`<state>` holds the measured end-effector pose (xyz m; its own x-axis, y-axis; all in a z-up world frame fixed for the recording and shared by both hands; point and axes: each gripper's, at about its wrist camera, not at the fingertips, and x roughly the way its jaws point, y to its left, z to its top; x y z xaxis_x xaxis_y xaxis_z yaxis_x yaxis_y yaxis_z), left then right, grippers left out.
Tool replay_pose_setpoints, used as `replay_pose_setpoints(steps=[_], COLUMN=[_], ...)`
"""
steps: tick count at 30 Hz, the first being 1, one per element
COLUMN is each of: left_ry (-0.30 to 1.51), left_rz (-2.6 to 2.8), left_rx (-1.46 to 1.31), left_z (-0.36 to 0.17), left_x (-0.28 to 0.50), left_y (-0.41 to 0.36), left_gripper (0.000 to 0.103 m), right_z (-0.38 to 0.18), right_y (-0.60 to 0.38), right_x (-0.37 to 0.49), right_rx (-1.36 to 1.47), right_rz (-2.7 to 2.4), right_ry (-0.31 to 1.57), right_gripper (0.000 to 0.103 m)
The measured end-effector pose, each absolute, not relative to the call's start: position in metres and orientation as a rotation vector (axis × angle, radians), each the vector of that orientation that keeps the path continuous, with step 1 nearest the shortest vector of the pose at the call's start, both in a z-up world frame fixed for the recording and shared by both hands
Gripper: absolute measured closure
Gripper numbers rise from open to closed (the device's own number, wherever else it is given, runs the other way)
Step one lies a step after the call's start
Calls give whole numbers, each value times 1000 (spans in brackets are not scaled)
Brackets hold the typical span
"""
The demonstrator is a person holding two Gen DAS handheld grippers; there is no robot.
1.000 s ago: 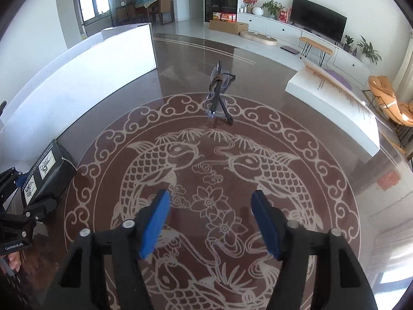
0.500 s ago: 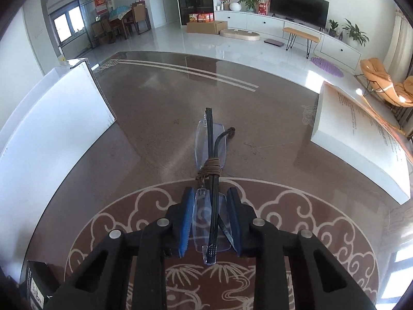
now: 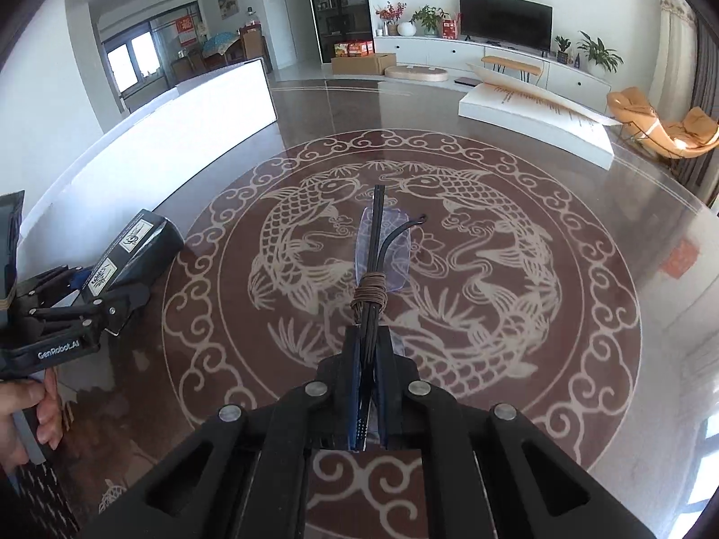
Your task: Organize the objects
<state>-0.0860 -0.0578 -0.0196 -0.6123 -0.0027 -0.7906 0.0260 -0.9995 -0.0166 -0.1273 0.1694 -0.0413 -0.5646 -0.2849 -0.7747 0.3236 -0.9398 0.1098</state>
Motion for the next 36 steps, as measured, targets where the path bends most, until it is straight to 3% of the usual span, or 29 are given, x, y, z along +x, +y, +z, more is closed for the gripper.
replay_pose_setpoints(steps=[3, 13, 18, 24, 25, 28, 30, 32, 34, 36], left_ry=[39, 52, 185, 130, 98, 9, -55, -108, -108, -107], left_rz=[-2807, -2816, -2883, -2921, -2919, -2916, -2899, -2884, -2879, -2878], left_rx=[1376, 1376, 1397, 1426, 1429, 1461, 1493, 1518, 1522, 1522], left_z=[-20, -20, -18, -17, -18, -20, -23, -25, -25, -25], left_x=[-86, -83, -72, -61, -60, -63, -65, -68, -69, -69], left_y=[-58, -58, -52, -26, -22, -11, -4, 1, 2, 1], left_gripper=[40, 40, 40, 39, 35, 17, 7, 0, 0, 0], right_z=[-37, -24, -32, -39, -41, -42, -44, -45, -48, -50], right_y=[182, 180, 179, 183, 184, 187, 187, 186, 185, 181], right_x=[-106, -124, -77, -49, -50, -54, -59, -62, -65, -67], right_rx=[1230, 1271, 1265, 1253, 1261, 1263, 1275, 1276, 1299, 1316], right_rz=[-2517, -2534, -2573, -2644, -2650, -2689, -2692, -2689, -2672, -2660], right_ry=[-2, 64, 38, 44, 35, 36, 32, 40, 48, 73], right_gripper=[96, 96, 96, 96, 96, 80, 38, 31, 29, 13])
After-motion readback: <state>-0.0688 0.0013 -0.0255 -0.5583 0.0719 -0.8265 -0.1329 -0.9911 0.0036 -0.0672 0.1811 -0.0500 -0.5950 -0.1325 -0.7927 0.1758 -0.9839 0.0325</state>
